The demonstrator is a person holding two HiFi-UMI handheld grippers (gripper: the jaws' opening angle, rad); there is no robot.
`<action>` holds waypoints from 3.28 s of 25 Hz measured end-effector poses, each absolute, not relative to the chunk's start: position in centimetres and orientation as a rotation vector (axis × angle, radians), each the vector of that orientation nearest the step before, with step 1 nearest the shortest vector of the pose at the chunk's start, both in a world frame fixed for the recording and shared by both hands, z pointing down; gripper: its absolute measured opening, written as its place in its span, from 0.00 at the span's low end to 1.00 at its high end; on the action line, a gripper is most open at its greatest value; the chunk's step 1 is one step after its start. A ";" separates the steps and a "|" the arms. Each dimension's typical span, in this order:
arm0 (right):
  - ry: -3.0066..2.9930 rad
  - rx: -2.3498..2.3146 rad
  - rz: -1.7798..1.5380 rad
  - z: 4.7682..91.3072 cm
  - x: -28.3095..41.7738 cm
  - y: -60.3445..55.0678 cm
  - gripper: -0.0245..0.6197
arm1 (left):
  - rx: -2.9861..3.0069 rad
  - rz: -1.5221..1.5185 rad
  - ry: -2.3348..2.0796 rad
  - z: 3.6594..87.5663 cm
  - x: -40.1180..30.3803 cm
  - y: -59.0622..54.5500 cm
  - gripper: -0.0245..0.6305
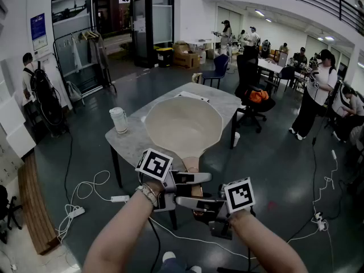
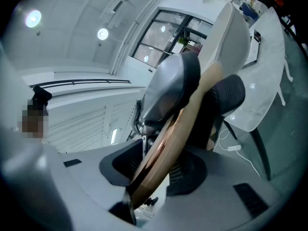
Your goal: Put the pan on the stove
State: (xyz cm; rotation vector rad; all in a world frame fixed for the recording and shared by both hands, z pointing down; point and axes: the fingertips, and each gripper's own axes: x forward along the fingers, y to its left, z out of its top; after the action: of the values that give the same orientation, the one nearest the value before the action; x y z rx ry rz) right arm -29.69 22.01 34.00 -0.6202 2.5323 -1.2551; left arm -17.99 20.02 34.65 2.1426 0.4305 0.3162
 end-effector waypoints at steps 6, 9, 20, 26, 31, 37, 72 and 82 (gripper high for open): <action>2.545 -0.625 -1.237 32.8 -30.2 24.1 0.28 | 2.133 0.298 0.464 33.2 -18.3 22.5 0.31; 2.546 -0.626 -1.230 32.5 -30.0 24.6 0.28 | 2.164 0.312 0.450 33.0 -18.0 22.8 0.31; 2.537 -0.620 -1.239 32.4 -28.7 26.7 0.28 | 2.160 0.306 0.444 33.0 -16.9 24.8 0.32; 2.533 -0.631 -1.257 32.7 -26.6 25.4 0.29 | 2.137 0.301 0.451 33.4 -14.8 23.5 0.32; 2.541 -0.646 -1.240 32.6 -24.0 23.1 0.29 | 2.150 0.293 0.464 33.2 -12.1 21.3 0.32; 2.554 -0.654 -1.225 32.9 -21.2 18.7 0.30 | 2.132 0.293 0.458 33.6 -9.3 16.9 0.32; 2.612 -0.539 -1.286 33.3 -11.0 -5.1 0.32 | 2.102 0.183 0.386 33.5 0.9 -7.7 0.32; 2.648 -0.406 -1.352 34.2 -7.1 -11.0 0.32 | 2.088 0.137 0.270 34.8 4.5 -14.8 0.32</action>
State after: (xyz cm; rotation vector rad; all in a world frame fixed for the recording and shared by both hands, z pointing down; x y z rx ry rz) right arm -7.05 -11.02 34.22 -0.4058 2.6480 -1.3516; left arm 4.47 -14.78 34.83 2.0885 0.2701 0.1372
